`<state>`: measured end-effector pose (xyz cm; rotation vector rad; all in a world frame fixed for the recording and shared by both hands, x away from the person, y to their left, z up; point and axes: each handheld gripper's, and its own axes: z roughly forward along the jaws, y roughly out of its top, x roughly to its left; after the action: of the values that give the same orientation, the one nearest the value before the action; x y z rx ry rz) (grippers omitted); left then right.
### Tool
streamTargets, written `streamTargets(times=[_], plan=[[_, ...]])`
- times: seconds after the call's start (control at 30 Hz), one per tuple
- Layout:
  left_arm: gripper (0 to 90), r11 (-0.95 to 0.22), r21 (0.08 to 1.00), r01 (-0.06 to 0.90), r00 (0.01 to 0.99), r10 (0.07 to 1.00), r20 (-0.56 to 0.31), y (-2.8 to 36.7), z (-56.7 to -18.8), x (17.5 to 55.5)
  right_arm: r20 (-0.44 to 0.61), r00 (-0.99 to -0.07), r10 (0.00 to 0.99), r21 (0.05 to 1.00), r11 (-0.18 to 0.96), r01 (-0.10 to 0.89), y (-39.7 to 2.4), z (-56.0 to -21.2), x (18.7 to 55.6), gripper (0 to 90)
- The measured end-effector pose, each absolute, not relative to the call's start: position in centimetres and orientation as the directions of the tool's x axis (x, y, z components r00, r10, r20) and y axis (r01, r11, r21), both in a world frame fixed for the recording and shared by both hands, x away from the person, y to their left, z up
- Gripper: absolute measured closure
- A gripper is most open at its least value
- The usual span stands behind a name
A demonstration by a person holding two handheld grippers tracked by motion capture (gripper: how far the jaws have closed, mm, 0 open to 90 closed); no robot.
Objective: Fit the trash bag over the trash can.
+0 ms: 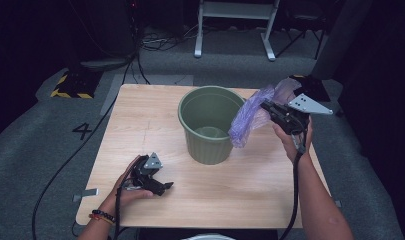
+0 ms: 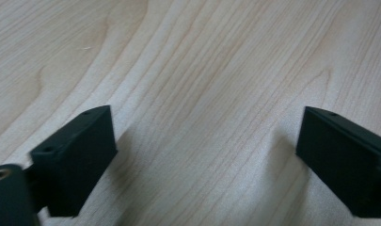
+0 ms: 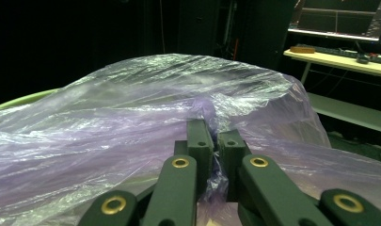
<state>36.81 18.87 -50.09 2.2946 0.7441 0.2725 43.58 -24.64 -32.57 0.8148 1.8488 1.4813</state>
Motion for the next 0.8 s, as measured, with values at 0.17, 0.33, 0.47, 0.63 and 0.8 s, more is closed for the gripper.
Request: streamTargets(times=[0.17, 0.33, 0.47, 0.63, 0.8], plan=[[15.6, -0.576, 0.694, 0.433, 0.812, 0.584, -0.022, 19.4, -49.7, 36.8, -0.109, -0.597, 0.795, 0.978, 0.193, 0.079, -23.9, -32.6, 44.2, 87.7], [16.7, -0.572, 0.709, 0.414, 0.807, 0.590, 0.005, 19.6, -48.9, 36.7, -0.110, -0.581, 0.806, 0.978, 0.192, 0.080, -23.4, -32.9, 44.8, 87.6], [18.1, -0.558, 0.731, 0.393, 0.791, 0.611, 0.041, 19.9, -47.9, 36.6, -0.101, -0.574, 0.813, 0.978, 0.187, 0.092, -23.1, -33.2, 45.3, 87.6], [18.1, -0.533, 0.753, 0.385, 0.776, 0.629, 0.048, 20.3, -46.8, 36.5, -0.103, -0.561, 0.821, 0.977, 0.189, 0.098, -22.8, -33.5, 45.6, 87.5], [17.9, -0.514, 0.782, 0.352, 0.773, 0.631, 0.067, 20.2, -45.2, 36.2, -0.105, -0.554, 0.826, 0.976, 0.193, 0.104, -22.6, -34.0, 45.8, 87.4]])
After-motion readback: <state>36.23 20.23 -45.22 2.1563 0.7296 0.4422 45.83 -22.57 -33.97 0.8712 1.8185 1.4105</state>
